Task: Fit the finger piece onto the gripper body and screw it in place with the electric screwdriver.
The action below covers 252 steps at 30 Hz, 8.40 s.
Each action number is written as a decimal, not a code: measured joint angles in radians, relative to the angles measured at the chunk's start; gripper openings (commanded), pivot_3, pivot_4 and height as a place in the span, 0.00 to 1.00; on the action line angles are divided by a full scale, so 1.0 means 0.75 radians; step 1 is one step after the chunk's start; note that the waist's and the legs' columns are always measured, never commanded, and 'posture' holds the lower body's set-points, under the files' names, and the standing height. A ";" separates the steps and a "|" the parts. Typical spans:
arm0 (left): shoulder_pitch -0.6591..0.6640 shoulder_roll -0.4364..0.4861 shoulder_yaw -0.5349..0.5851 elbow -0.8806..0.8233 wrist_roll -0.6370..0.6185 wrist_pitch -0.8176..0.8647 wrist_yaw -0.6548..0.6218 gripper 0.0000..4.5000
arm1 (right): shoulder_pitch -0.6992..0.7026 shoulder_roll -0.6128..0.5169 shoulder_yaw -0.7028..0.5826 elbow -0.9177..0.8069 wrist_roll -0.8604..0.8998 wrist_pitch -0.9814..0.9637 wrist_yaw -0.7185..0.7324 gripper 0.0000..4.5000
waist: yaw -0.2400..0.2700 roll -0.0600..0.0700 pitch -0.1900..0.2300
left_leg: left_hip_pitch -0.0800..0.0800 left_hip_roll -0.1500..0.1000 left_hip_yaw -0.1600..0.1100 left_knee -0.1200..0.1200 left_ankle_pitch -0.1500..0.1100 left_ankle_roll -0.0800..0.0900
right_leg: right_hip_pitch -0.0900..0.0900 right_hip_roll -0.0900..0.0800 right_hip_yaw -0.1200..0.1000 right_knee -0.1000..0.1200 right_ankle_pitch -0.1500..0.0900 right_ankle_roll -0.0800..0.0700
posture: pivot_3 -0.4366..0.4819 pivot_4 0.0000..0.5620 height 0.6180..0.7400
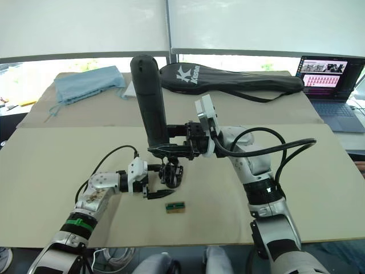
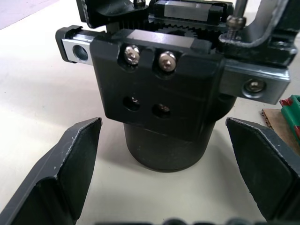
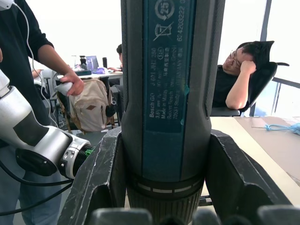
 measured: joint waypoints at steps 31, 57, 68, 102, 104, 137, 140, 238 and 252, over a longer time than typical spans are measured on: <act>-0.081 -0.052 -0.020 0.135 0.023 -0.073 -0.054 0.51 | 0.000 0.006 -0.001 0.021 -0.019 -0.017 0.004 0.43 | 0.010 0.000 -0.002 | 0.000 0.000 -0.001 0.001 0.000 0.000 | 0.001 -0.001 0.001 0.000 0.000 0.000 | 0.48 0.27 1.00; -0.080 -0.048 -0.030 0.135 0.027 -0.061 -0.039 0.51 | 0.009 0.012 0.032 0.013 -0.043 -0.019 -0.051 0.43 | 0.010 0.000 -0.009 | 0.002 0.000 -0.001 0.001 0.000 0.000 | 0.003 -0.001 0.002 0.000 0.000 0.000 | 0.48 0.27 1.00; -0.071 -0.047 -0.030 0.128 0.027 -0.040 -0.034 0.51 | 0.052 0.012 0.040 -0.026 -0.043 -0.009 -0.079 0.43 | 0.009 0.000 -0.016 | 0.003 0.000 -0.002 0.000 0.000 0.000 | 0.003 -0.001 0.003 0.000 0.000 0.000 | 0.48 0.27 1.00; -0.057 -0.040 -0.038 0.126 0.028 -0.060 -0.004 0.51 | -0.072 0.014 0.016 -0.115 0.065 0.132 -0.097 0.43 | 0.003 0.000 -0.027 | 0.000 0.000 -0.003 -0.001 0.000 0.000 | 0.002 -0.001 0.002 -0.001 0.000 0.000 | 0.48 0.27 1.00; -0.057 -0.040 -0.041 0.125 0.028 -0.059 0.001 0.51 | -0.080 0.014 0.006 -0.125 0.082 0.132 -0.092 0.43 | 0.004 0.000 -0.027 | 0.001 0.000 -0.003 0.000 0.000 0.000 | 0.002 -0.002 0.002 -0.001 0.000 0.000 | 0.48 0.27 1.00; 0.440 0.471 0.344 -0.161 -0.265 0.020 -0.331 0.98 | 0.619 -0.547 -0.538 -0.674 0.391 0.249 -0.134 0.43 | 0.036 0.000 -0.017 | -0.001 0.002 0.000 -0.005 -0.004 0.006 | 0.001 -0.003 0.003 -0.006 0.001 -0.002 | 0.48 0.27 1.00; 0.469 0.469 0.322 -0.332 -0.307 0.089 -0.337 0.98 | 0.603 -0.521 -0.527 -0.731 0.445 0.251 -0.188 0.43 | 0.034 0.000 -0.008 | -0.001 0.002 0.000 -0.005 -0.004 0.006 | 0.000 -0.003 0.003 -0.006 0.001 -0.001 | 0.48 0.27 1.00; 0.338 0.087 -0.193 -0.571 0.045 0.226 0.086 0.98 | 0.533 -0.173 0.084 -0.495 -0.045 -0.186 -0.064 0.43 | 0.042 -0.002 -0.005 | 0.002 -0.001 -0.001 -0.002 -0.003 0.004 | 0.003 -0.002 0.002 -0.004 0.002 0.000 | 0.48 0.27 1.00; 0.342 0.086 -0.193 -0.574 0.045 0.227 0.097 0.98 | 0.533 -0.171 0.099 -0.488 -0.046 -0.186 -0.054 0.43 | 0.042 -0.001 -0.005 | 0.002 -0.001 -0.001 -0.002 -0.003 0.004 | 0.003 -0.002 0.002 -0.004 0.002 0.000 | 0.48 0.27 1.00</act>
